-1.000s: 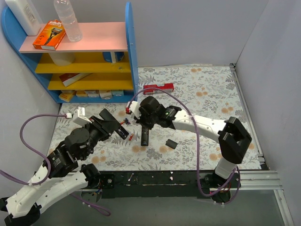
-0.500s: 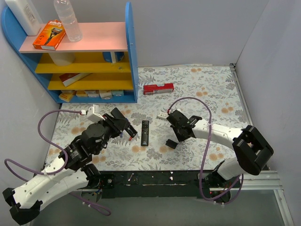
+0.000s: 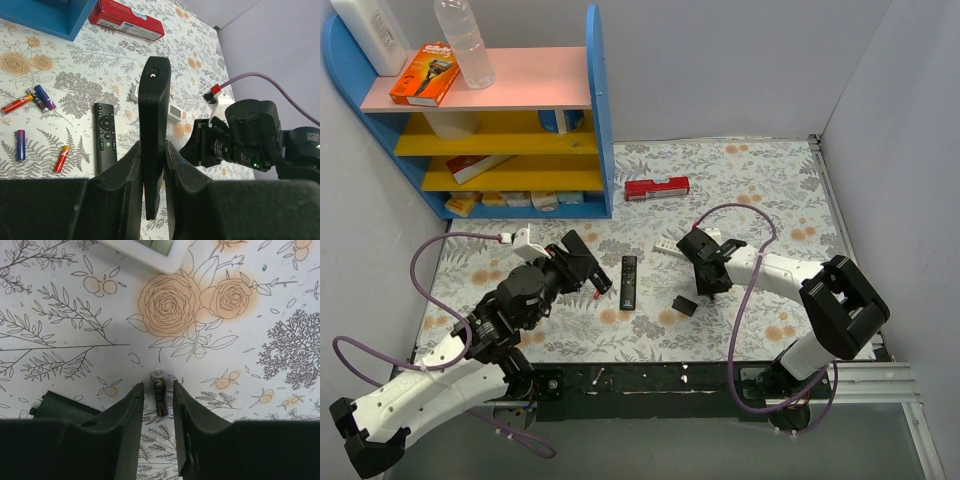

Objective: Load the batteries into the remote control
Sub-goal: Place the battery at the center of the board, then adjust the battery at the center of the board.

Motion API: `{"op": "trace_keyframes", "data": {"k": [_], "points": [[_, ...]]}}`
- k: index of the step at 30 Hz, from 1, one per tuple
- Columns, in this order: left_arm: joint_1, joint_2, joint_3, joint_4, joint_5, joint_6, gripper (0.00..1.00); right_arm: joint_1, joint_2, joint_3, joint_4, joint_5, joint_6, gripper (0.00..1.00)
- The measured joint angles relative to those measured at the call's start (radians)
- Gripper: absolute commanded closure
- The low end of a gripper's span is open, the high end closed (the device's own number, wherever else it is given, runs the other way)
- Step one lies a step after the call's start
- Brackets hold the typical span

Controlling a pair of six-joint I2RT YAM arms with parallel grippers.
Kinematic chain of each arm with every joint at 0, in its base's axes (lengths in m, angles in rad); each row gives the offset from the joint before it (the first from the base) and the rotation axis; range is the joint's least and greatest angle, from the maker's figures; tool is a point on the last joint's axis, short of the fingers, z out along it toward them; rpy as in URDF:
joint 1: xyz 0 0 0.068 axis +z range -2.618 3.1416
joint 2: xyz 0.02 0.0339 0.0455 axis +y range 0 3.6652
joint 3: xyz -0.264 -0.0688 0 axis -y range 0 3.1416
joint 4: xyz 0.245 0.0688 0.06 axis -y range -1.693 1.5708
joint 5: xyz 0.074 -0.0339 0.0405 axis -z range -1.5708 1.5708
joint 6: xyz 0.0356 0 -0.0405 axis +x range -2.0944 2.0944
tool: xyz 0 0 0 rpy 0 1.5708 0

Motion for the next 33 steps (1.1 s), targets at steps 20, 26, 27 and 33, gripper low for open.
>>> {"op": "trace_keyframes", "data": {"k": [20, 26, 27, 33], "points": [[0.0, 0.022, -0.034, 0.072, 0.063, 0.085, 1.0, -0.008, -0.159, -0.137, -0.004, -0.166, 0.162, 0.58], [0.0, 0.064, -0.01, 0.072, 0.064, 0.102, 1.0, -0.01, -0.136, -0.117, -0.011, -0.171, 0.174, 0.57], [0.0, 0.071, -0.005, 0.074, 0.064, 0.108, 1.0, -0.01, -0.132, -0.113, -0.017, -0.168, 0.181, 0.57], [0.0, 0.079, 0.001, 0.086, 0.064, 0.126, 1.0, -0.01, -0.135, -0.113, -0.022, -0.152, 0.208, 0.54]]}}
